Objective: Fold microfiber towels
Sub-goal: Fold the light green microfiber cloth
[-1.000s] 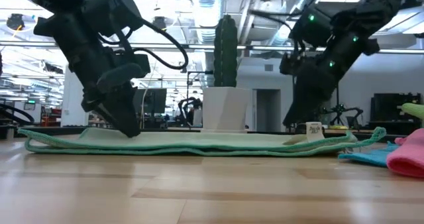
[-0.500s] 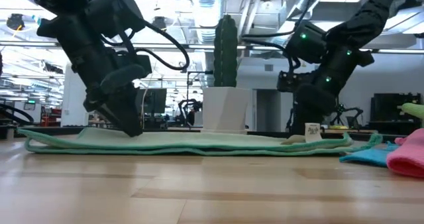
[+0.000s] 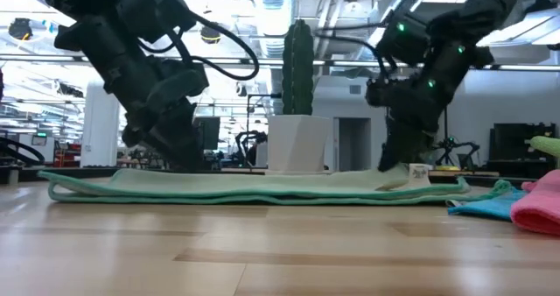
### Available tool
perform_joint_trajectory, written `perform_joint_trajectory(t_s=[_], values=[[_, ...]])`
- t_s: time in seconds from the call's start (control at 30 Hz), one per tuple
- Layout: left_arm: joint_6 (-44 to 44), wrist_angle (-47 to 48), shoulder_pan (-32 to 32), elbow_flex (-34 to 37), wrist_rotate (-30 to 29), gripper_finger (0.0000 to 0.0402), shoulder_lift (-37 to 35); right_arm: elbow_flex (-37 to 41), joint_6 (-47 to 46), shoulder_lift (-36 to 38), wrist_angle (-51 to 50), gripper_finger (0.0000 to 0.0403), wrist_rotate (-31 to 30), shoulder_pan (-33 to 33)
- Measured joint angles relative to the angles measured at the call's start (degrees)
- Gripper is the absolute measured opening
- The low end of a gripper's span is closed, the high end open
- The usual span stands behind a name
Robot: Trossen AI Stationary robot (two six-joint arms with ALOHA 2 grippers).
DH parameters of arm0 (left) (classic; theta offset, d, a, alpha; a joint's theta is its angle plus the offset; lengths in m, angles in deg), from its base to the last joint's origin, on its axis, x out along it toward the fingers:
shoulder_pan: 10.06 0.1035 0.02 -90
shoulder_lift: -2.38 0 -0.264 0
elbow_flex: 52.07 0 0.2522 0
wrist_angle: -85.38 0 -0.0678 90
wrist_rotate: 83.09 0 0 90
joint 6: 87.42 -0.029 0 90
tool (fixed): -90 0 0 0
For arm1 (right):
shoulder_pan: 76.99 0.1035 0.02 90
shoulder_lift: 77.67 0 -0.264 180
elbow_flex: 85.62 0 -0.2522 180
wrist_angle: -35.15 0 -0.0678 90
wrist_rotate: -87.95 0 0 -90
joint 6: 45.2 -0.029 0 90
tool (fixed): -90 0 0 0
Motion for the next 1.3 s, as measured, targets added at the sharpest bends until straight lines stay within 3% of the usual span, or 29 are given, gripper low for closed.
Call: perform_joint_trajectory(t_s=[0.13, 0.27, 0.9, 1.3], values=[[0.0, -0.1, 0.0, 0.0, 0.0, 0.0114, 0.0, -4.2, -0.2, -1.2, -0.2, 0.0015, 1.4, 1.4], [0.0, -0.9, 0.0, 0.0, 0.0, 0.0114, 0.0, -8.7, -3.1, -4.0, -0.3, 0.0029, 1.4, 2.8], [-0.6, -2.5, 0.0, 0.0, -0.9, 0.0114, 0.0, -29.4, -2.6, -23.3, 0.4, 0.0036, 3.3, 4.4], [-0.5, -2.4, 0.0, 0.0, -0.9, 0.0114, 0.0, -36.1, -3.0, -27.8, 0.8, 0.0035, 4.7, 3.6]])
